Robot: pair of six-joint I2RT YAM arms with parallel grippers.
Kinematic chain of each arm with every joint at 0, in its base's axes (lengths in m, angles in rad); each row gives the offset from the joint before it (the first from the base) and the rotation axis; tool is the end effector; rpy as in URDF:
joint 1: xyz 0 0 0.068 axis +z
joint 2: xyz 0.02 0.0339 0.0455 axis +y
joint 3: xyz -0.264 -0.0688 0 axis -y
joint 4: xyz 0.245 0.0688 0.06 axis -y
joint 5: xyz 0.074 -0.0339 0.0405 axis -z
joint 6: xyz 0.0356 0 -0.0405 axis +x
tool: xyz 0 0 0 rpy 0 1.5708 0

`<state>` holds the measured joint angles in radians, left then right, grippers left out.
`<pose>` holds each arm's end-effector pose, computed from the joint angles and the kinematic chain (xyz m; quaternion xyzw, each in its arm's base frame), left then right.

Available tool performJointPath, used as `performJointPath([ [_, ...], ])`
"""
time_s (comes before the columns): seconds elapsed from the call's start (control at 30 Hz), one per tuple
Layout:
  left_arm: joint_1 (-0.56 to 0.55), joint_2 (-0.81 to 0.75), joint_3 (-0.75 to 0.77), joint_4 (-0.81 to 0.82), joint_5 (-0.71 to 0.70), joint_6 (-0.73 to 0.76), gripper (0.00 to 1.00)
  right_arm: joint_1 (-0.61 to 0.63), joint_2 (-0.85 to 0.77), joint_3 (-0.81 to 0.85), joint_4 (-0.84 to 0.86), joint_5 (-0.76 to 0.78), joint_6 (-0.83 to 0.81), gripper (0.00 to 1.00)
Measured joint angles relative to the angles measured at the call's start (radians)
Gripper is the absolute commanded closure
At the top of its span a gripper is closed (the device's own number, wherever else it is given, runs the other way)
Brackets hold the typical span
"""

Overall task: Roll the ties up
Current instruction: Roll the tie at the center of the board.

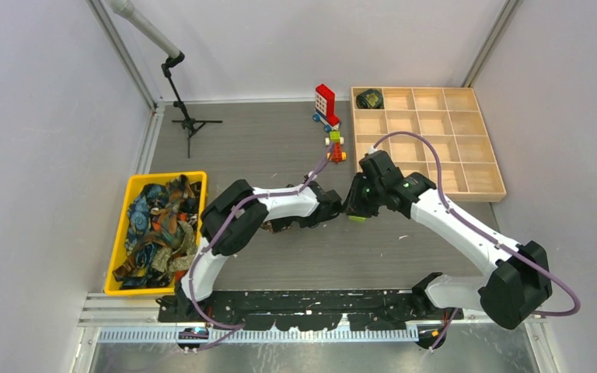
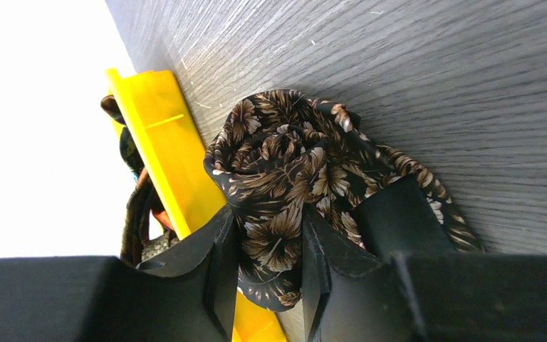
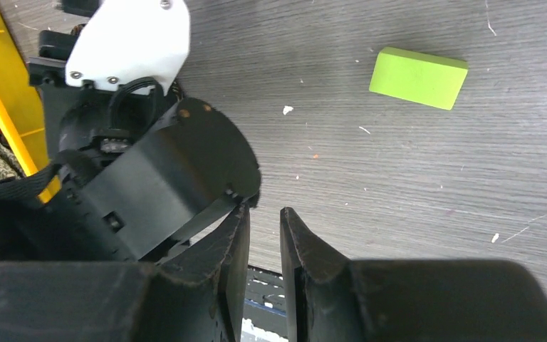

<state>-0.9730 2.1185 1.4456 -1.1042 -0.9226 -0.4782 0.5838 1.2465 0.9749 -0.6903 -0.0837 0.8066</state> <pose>0.2300 -0.2873 0.1396 0.2626 0.8524 0.3924 0.2248 0.2075 0.1406 0.2660 0.0935 0.9487 0.2225 0.2044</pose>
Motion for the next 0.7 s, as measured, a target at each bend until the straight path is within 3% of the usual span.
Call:
performJointPath([
  [0.1, -0.016, 0.034, 0.026, -0.032, -0.022, -0.006, 0.69, -0.003, -0.021, -0.001, -0.007, -0.002, 0.000, 0.72],
  [0.33, -0.039, 0.092, 0.110, -0.085, 0.002, 0.024, 0.47, -0.005, -0.053, -0.001, -0.026, -0.004, 0.000, 0.72],
  [0.7, -0.048, 0.107, 0.142, -0.124, 0.076, 0.054, 0.33, -0.006, -0.081, 0.033, -0.072, -0.003, 0.004, 0.72],
])
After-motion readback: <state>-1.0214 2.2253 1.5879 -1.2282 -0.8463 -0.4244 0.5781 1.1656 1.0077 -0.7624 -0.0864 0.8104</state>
